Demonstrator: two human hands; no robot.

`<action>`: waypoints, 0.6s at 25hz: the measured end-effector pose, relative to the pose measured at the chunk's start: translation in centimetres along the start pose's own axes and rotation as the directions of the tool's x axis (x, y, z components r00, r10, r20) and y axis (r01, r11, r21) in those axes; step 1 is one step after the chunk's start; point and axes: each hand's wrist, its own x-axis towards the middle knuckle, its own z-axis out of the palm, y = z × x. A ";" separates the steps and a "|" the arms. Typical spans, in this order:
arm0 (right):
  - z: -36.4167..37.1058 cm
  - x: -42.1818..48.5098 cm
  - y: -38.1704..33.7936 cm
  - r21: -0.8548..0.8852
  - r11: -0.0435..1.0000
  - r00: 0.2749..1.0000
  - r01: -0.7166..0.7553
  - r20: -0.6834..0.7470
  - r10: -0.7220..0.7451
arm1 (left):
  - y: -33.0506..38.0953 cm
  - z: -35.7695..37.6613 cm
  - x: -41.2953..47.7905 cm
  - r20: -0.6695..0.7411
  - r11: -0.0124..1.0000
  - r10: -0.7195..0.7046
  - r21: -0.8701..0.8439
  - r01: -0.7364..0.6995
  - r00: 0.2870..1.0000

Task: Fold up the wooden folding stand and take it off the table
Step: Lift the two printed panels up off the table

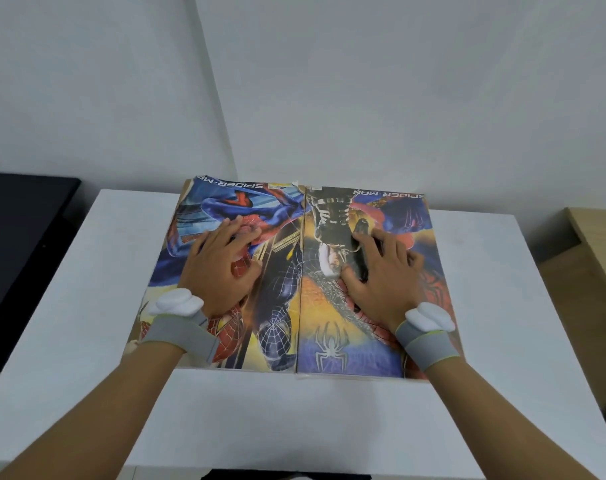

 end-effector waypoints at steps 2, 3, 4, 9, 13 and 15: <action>-0.2 -0.3 0.0 -0.007 1.000 1.000 0.012 0.011 -0.012 | -0.2 0.2 -0.3 -0.099 0.995 -0.098 -0.023 0.096 0.990; -0.3 -0.3 0.0 -0.009 1.000 1.000 0.008 0.014 -0.008 | -0.3 0.2 -0.2 -0.157 0.985 -0.172 -0.042 0.167 0.973; -0.4 -0.3 -0.1 -0.002 1.000 1.000 0.003 0.012 -0.003 | -0.3 0.1 -0.2 -0.197 0.969 -0.249 -0.060 0.242 0.948; -0.6 0.0 0.8 0.176 0.982 0.997 -0.070 0.000 0.071 | -0.8 -0.4 -0.2 -0.145 0.943 -0.320 0.044 0.329 0.936; -1.5 0.7 3.4 0.131 0.970 0.979 -0.206 0.026 0.205 | -2.2 -2.0 -0.3 -0.208 0.891 -0.433 0.049 0.452 0.877; -1.8 0.5 4.7 0.127 0.939 0.947 -0.320 -0.003 0.323 | -2.9 -3.0 -0.1 -0.198 0.810 -0.585 -0.087 0.580 0.787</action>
